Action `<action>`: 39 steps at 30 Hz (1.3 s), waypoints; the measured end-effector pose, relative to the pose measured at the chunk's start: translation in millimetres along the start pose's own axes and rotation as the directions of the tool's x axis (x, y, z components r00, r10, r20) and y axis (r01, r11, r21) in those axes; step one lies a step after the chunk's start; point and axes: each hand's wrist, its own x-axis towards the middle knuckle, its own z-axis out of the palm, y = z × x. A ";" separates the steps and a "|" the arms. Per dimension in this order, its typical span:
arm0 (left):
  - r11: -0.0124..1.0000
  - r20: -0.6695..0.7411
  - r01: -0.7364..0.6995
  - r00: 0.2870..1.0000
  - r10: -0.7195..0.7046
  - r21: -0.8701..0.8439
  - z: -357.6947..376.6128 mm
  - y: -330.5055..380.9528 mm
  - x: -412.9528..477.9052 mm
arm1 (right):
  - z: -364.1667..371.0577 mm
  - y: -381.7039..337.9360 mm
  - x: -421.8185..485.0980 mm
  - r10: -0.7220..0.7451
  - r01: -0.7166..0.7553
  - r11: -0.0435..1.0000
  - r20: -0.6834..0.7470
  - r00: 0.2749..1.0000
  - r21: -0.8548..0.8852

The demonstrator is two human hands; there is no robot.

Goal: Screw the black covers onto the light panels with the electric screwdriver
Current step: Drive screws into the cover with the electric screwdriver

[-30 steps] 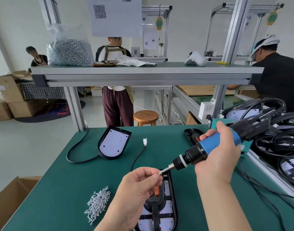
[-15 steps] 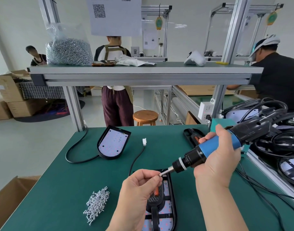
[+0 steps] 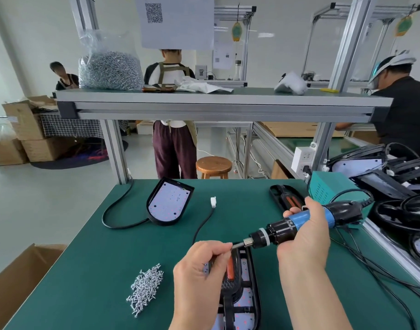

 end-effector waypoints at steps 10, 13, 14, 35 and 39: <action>0.997 0.131 0.080 0.988 -0.077 -0.016 -3.8 -0.3 6.1 | 10.3 2.8 9.8 0.021 -0.021 1.000 0.000 1.000 0.014; 0.989 0.177 0.143 0.975 -0.136 -0.025 -5.0 -6.0 7.5 | 13.4 5.0 13.5 0.014 -0.015 1.000 0.009 1.000 0.022; 0.988 0.181 0.152 0.973 -0.146 -0.022 -6.4 -8.4 7.3 | 15.5 5.3 14.9 0.016 -0.016 1.000 0.012 1.000 0.025; 0.674 0.165 0.389 0.780 -0.604 0.629 -8.5 -50.2 36.4 | 44.8 24.4 52.4 -0.273 0.478 0.812 0.507 0.817 -0.334; 0.684 0.232 0.351 0.760 -0.607 0.640 -6.1 -49.9 36.2 | 40.6 30.1 53.5 -0.263 0.482 0.806 0.522 0.811 -0.344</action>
